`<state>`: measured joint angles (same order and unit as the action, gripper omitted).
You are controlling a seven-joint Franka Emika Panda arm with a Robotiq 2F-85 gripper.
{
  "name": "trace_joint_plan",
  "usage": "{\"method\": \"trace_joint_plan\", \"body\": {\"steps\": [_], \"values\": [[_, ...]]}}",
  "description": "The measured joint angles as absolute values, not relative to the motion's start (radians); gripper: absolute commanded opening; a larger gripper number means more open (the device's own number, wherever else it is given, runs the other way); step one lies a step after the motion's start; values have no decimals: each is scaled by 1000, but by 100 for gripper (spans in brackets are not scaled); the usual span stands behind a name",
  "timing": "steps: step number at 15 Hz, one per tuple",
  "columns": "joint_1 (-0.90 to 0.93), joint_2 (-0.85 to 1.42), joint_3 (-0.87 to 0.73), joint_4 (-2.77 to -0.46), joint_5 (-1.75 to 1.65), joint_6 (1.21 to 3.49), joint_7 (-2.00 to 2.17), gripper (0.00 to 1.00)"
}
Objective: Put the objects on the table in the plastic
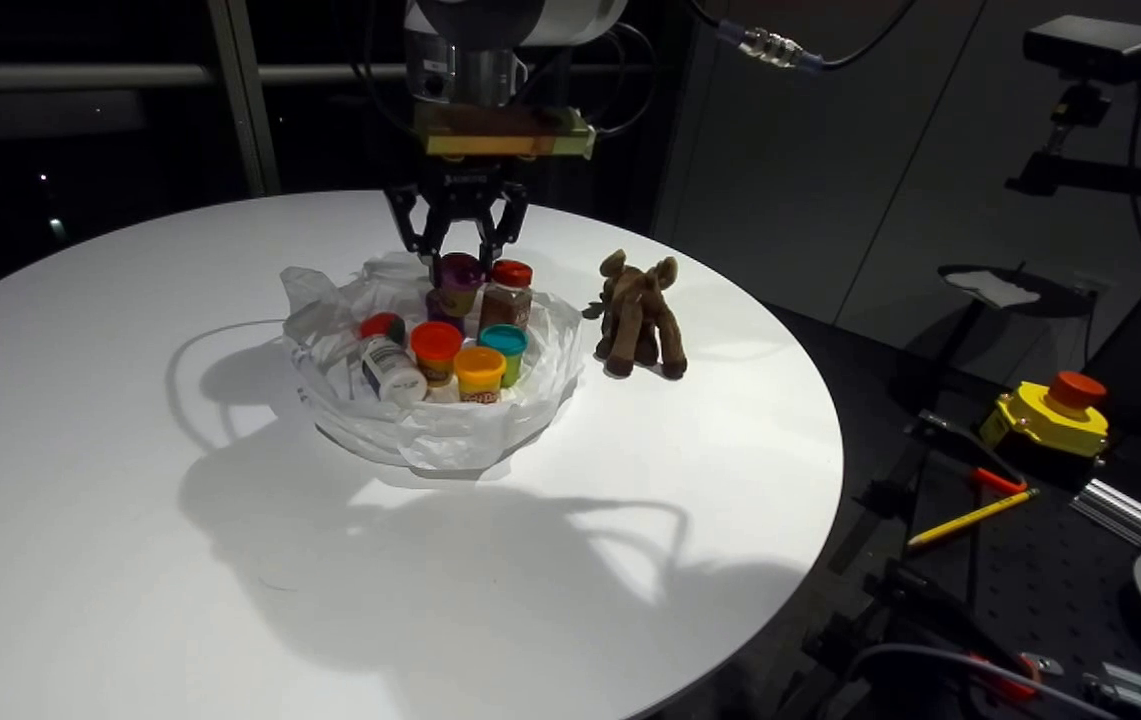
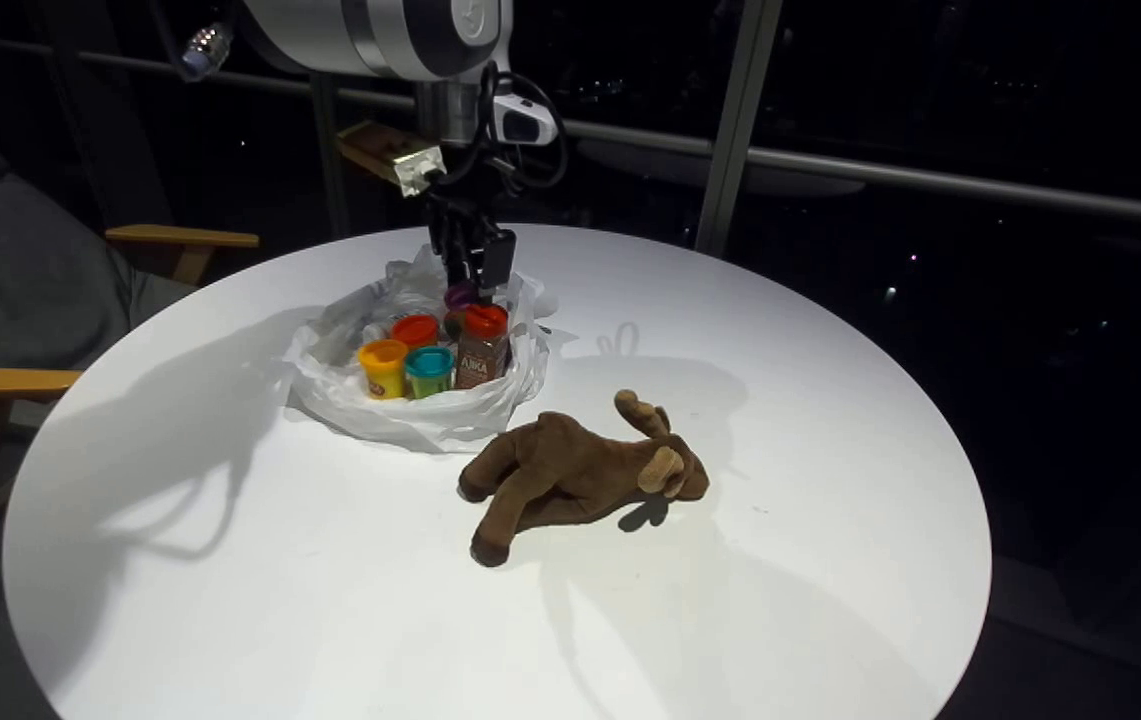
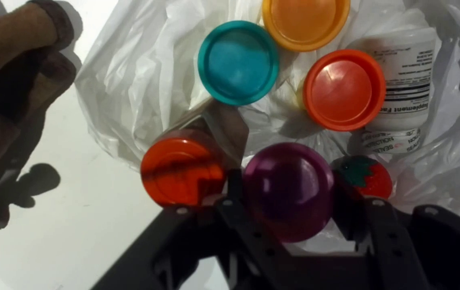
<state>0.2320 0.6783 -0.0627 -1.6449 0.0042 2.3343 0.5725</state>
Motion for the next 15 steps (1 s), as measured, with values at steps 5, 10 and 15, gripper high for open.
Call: {"method": "trace_joint_plan", "body": {"steps": [5, 10, 15], "values": [[232, 679, -62, -1638, 4, 2285, 536, 28], [232, 680, -54, -1630, 4, 2207, 495, 80], [232, 694, -49, -1614, 4, 2235, 472, 100]]}}
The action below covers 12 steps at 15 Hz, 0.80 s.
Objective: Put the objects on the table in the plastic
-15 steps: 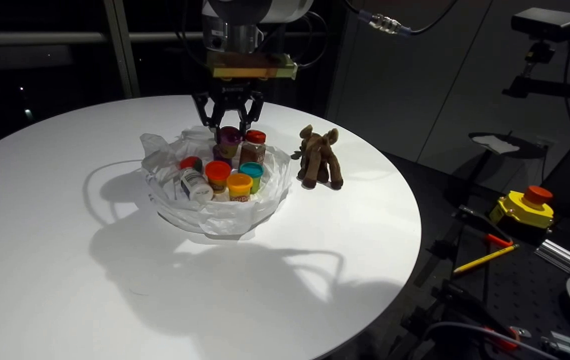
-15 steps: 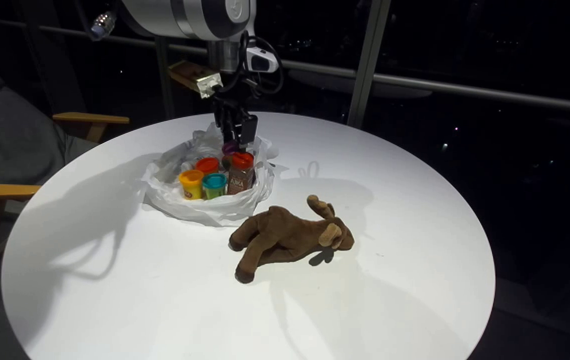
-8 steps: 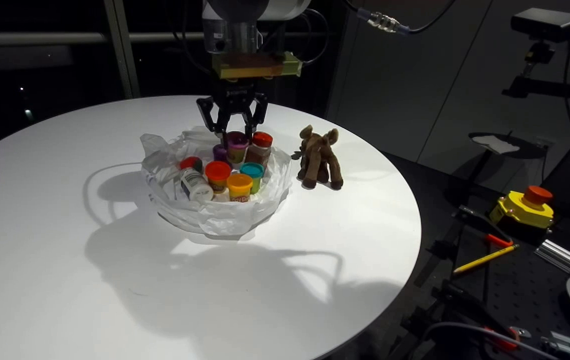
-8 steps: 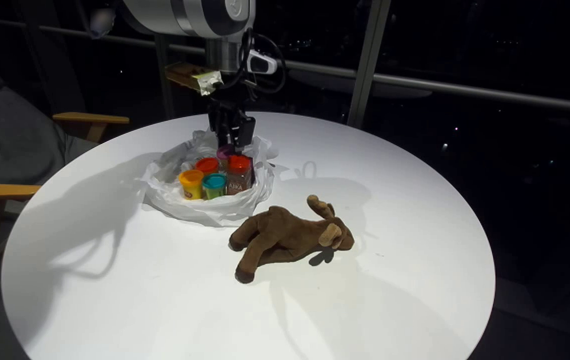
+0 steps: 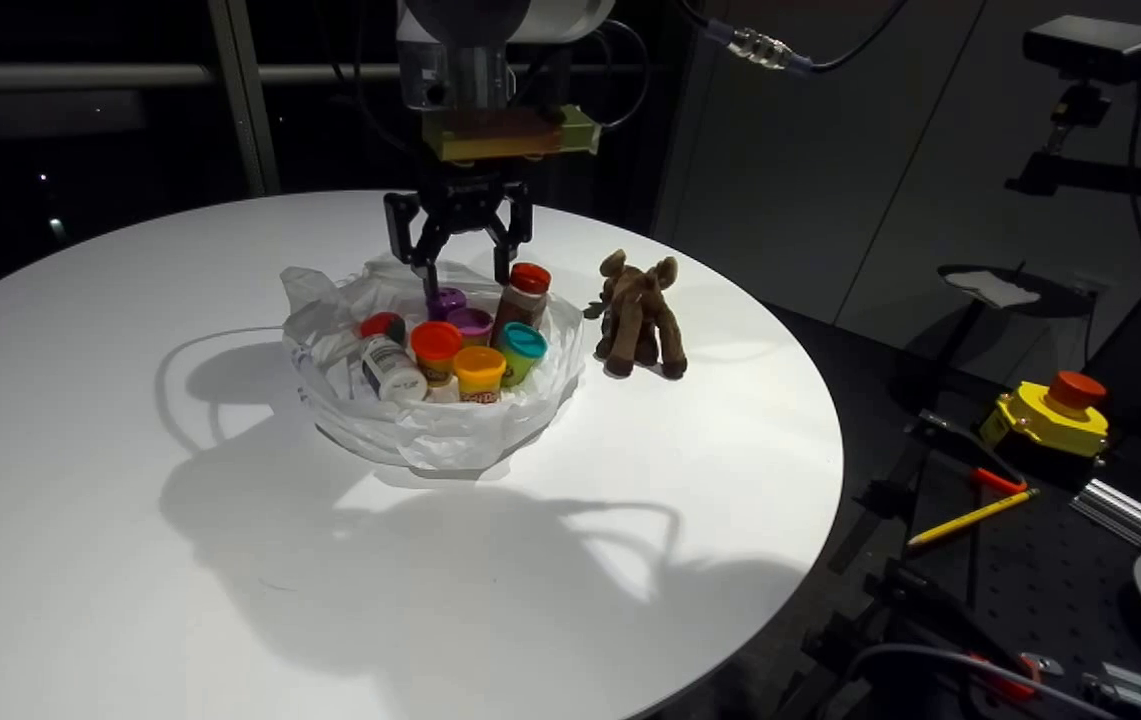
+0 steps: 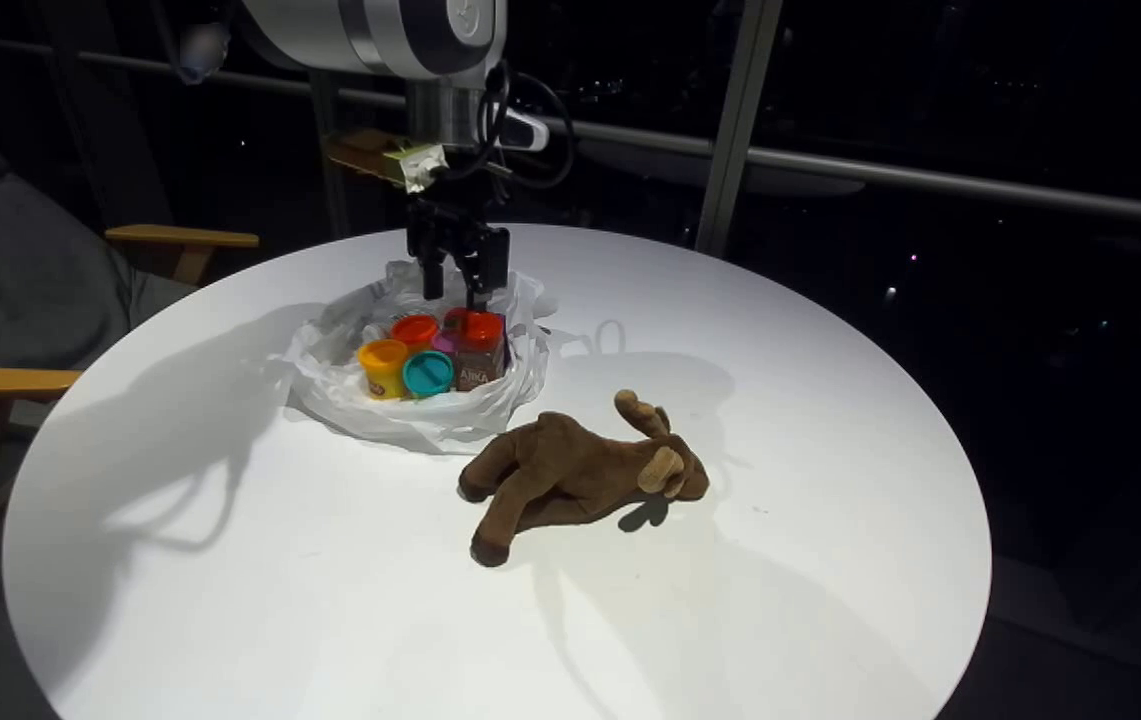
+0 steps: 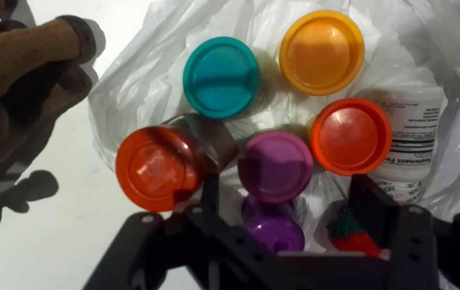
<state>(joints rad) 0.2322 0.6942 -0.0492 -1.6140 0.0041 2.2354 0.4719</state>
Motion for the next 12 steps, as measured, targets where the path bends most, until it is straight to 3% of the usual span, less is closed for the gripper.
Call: {"method": "trace_joint_plan", "body": {"steps": [6, 12], "values": [[243, 660, -48, -1584, 3, 2265, 470, 100], [238, 470, -73, -1687, 3, 2261, 572, 100]]}}
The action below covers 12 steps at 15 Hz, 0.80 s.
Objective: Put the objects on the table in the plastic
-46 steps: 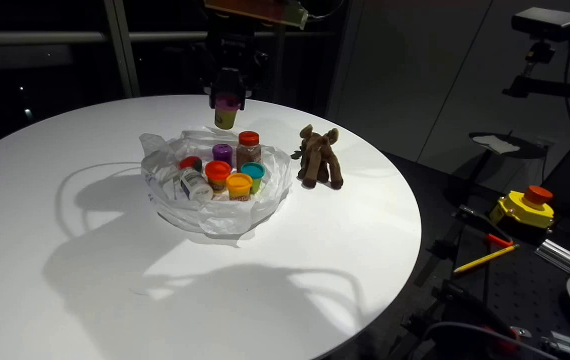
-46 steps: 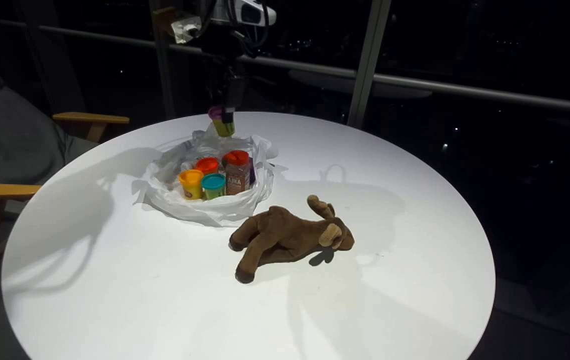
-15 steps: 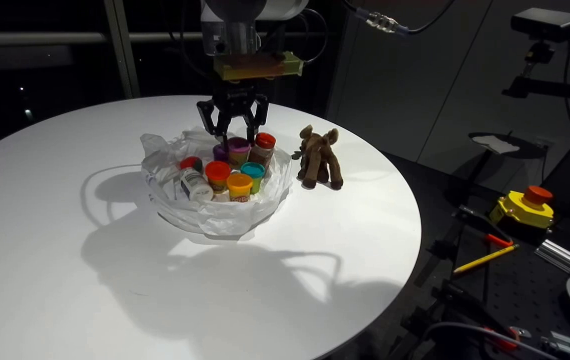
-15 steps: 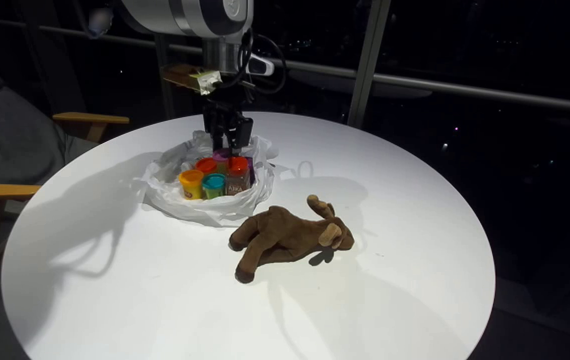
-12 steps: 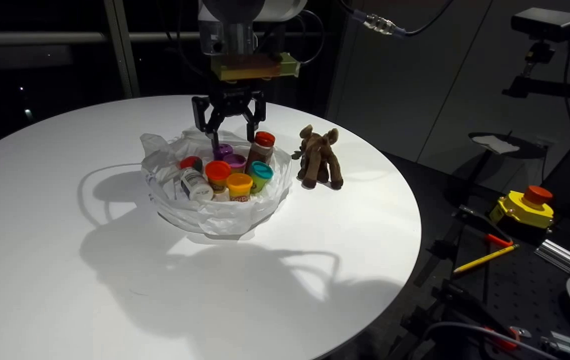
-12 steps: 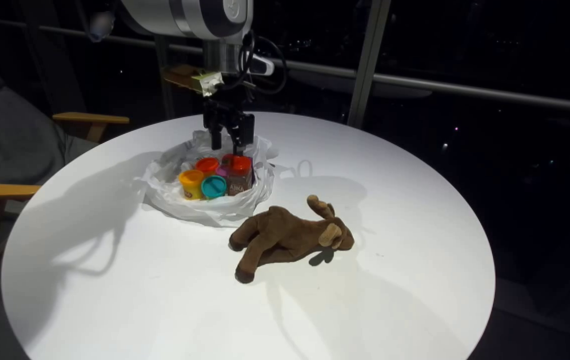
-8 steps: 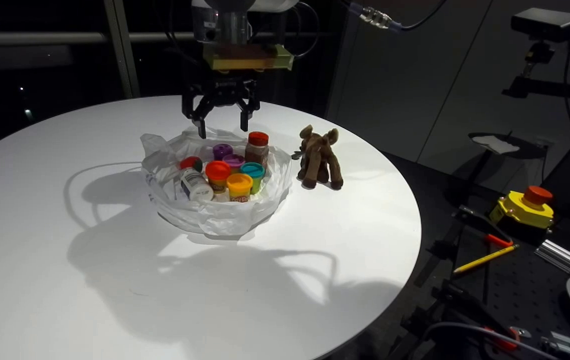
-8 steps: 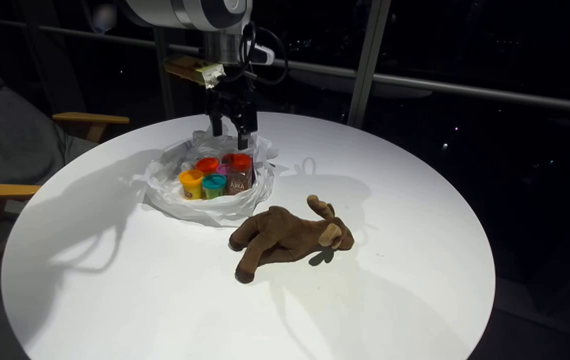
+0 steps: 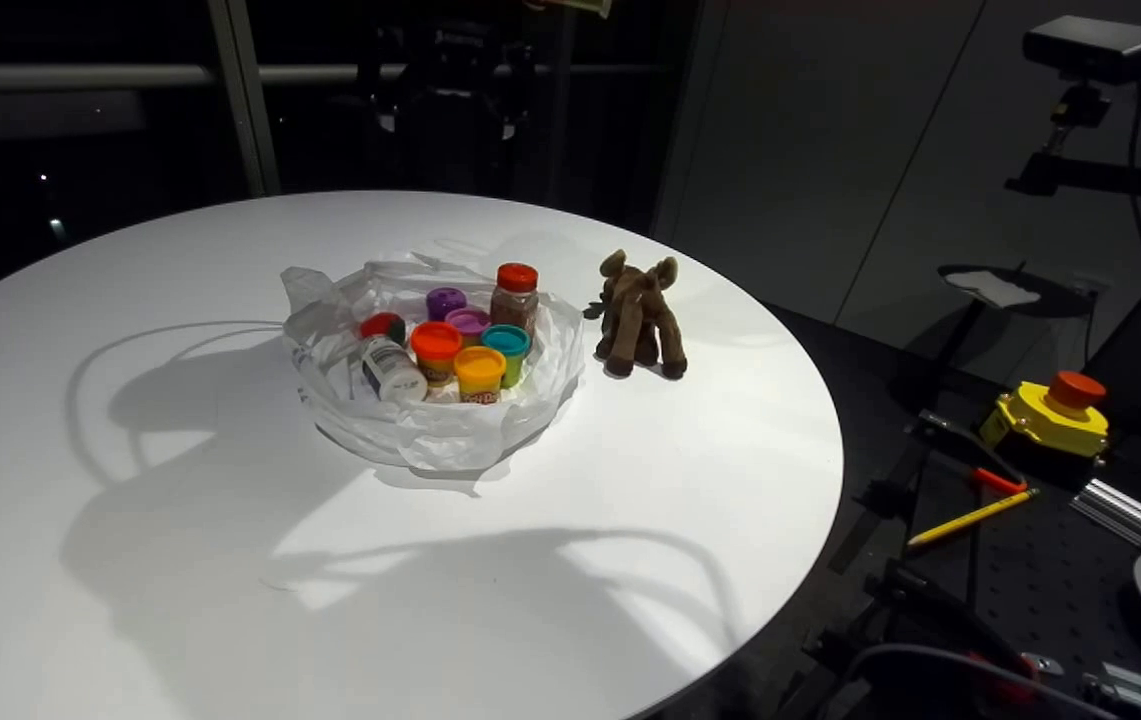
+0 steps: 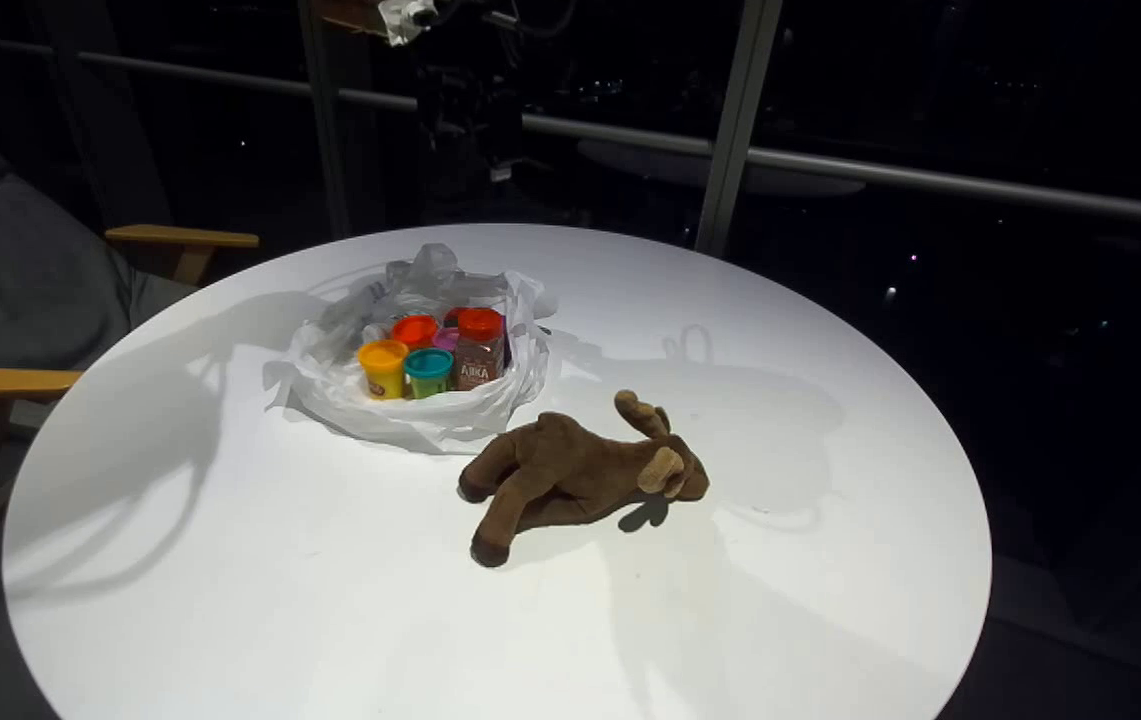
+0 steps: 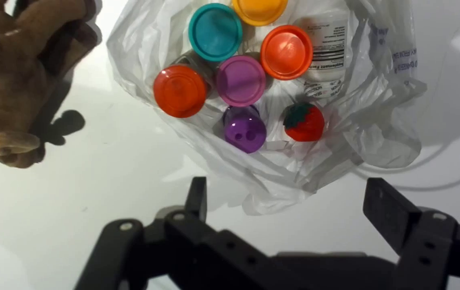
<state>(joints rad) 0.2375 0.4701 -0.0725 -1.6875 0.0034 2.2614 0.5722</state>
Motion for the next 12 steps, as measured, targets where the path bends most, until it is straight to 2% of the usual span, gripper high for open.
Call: {"method": "trace_joint_plan", "body": {"steps": [5, 12], "values": [[153, 329, -89, -1906, 17, 2264, 606, 100], [4, 377, -101, -2010, 80, 2273, 581, 100]]}}
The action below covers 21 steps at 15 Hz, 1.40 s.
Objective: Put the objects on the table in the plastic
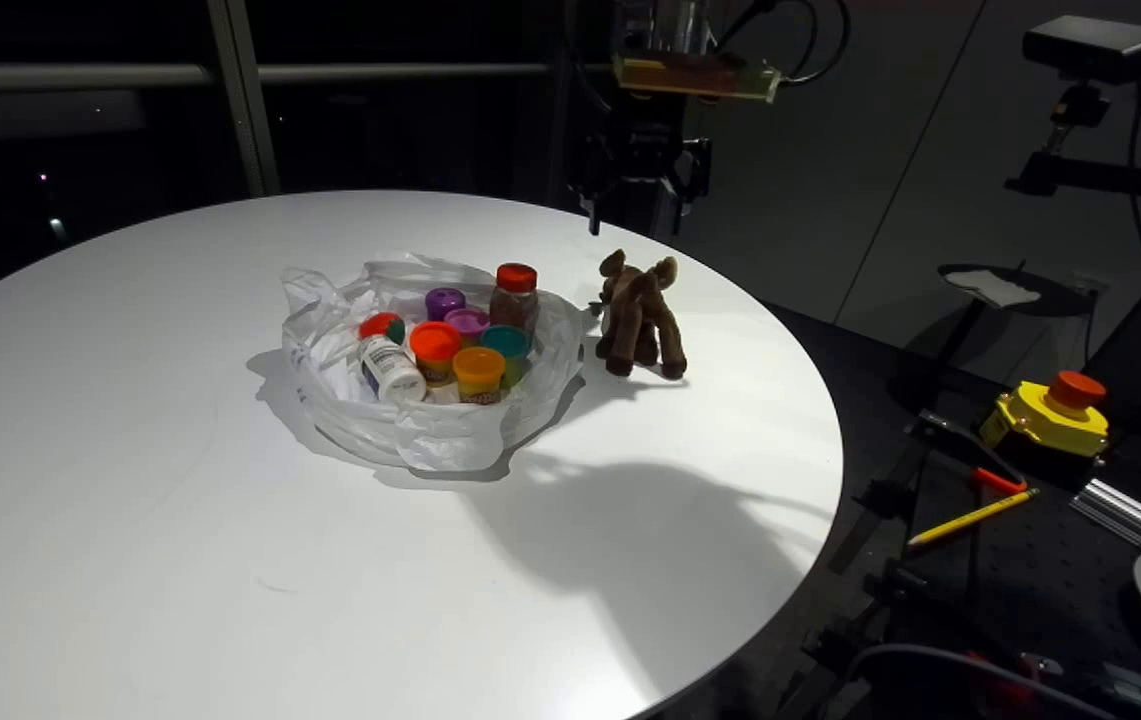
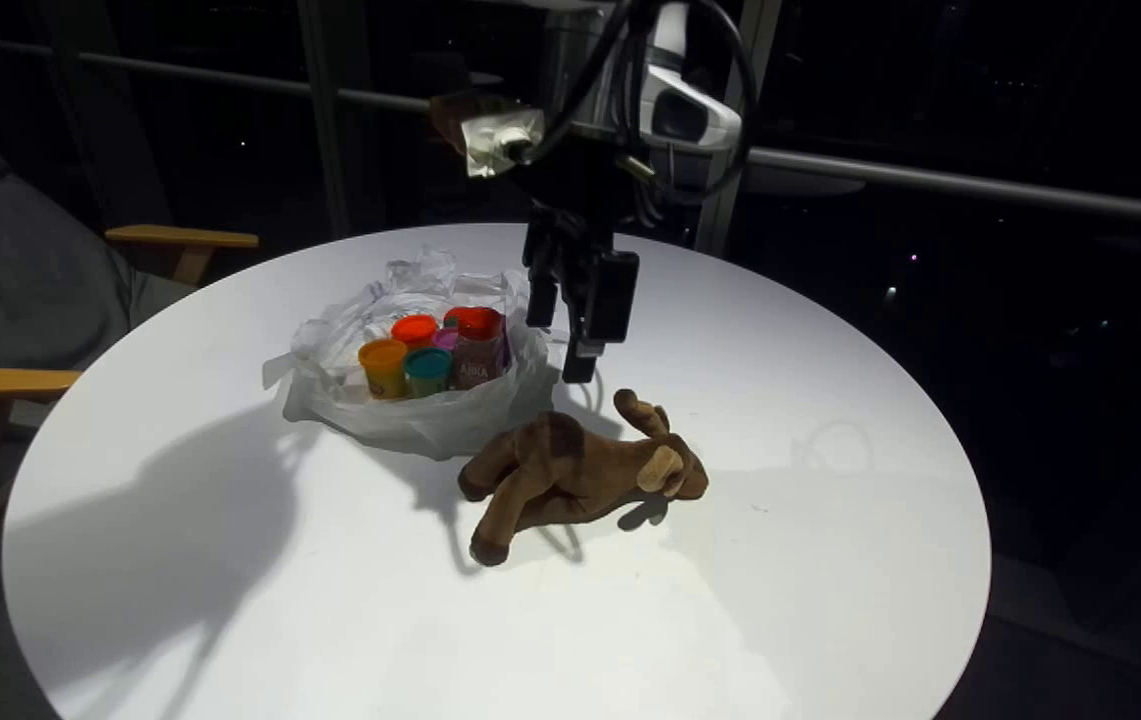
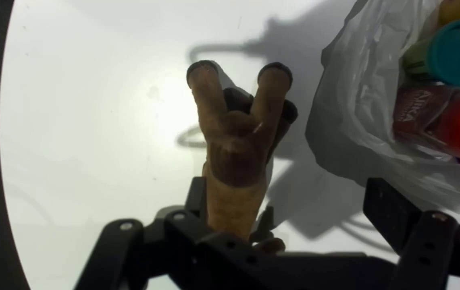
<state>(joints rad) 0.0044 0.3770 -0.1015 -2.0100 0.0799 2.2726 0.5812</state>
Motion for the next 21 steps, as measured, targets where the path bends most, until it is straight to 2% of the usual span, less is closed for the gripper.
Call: {"method": "trace_joint_plan", "body": {"steps": [9, 10, 12, 16, 19, 21], "values": [[-59, 544, -101, -1946, 220, 2272, 488, 100], [-63, 564, -101, -1936, 228, 2270, 484, 75], [-73, 601, -99, -1914, 251, 2270, 464, 66], [-87, 618, -100, -1885, 276, 2272, 441, 33], [-87, 568, -118, -1893, 277, 2275, 450, 13], [-81, 497, -128, -1919, 273, 2279, 462, 10]]}}
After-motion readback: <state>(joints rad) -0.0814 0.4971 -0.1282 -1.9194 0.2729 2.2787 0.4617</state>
